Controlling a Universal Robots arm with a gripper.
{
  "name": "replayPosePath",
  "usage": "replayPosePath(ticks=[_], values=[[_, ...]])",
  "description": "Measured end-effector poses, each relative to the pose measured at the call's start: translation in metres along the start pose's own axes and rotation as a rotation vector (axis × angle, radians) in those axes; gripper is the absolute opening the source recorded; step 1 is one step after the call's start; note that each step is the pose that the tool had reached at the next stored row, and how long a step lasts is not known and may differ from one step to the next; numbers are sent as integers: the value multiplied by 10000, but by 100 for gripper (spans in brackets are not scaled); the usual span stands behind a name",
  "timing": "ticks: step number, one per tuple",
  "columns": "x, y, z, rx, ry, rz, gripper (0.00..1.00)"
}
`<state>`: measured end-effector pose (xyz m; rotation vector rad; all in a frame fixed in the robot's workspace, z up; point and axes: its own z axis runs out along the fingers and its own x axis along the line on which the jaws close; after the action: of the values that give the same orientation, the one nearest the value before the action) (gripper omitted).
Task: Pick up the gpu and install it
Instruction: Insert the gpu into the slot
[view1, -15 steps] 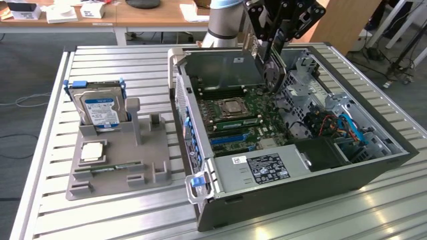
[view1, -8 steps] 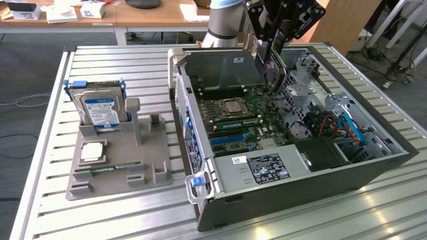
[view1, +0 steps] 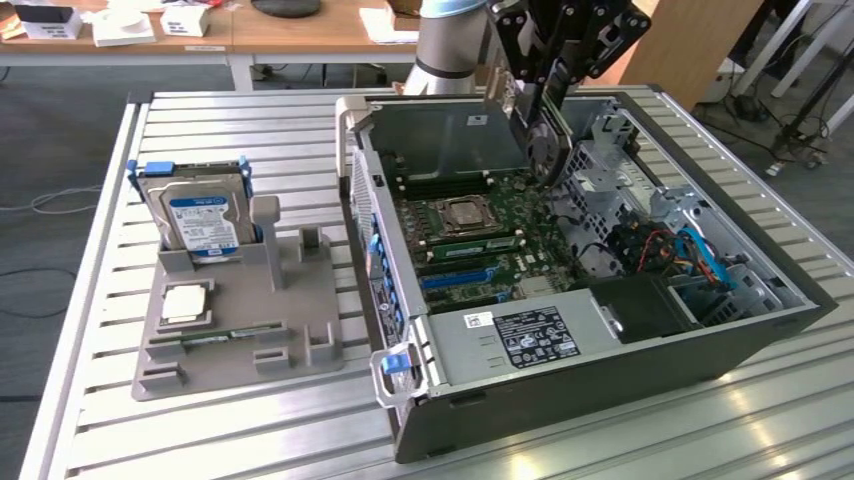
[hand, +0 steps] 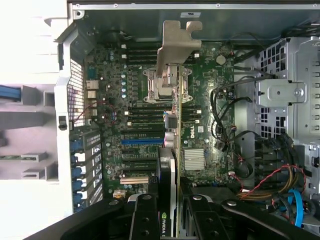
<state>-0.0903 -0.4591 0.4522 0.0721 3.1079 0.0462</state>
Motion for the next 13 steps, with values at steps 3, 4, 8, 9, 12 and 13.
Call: replayPosePath(ticks=[3,4,8,9,12,13], values=[[0,0,1,-8,10,-332,27],[0,0,2,-13,13,-466,27],[0,0,5,-43,43,-1429,27],[0,0,5,-49,49,-1616,27],[0,0,6,-65,65,-2155,27],[0,0,7,-71,71,-2340,27]])
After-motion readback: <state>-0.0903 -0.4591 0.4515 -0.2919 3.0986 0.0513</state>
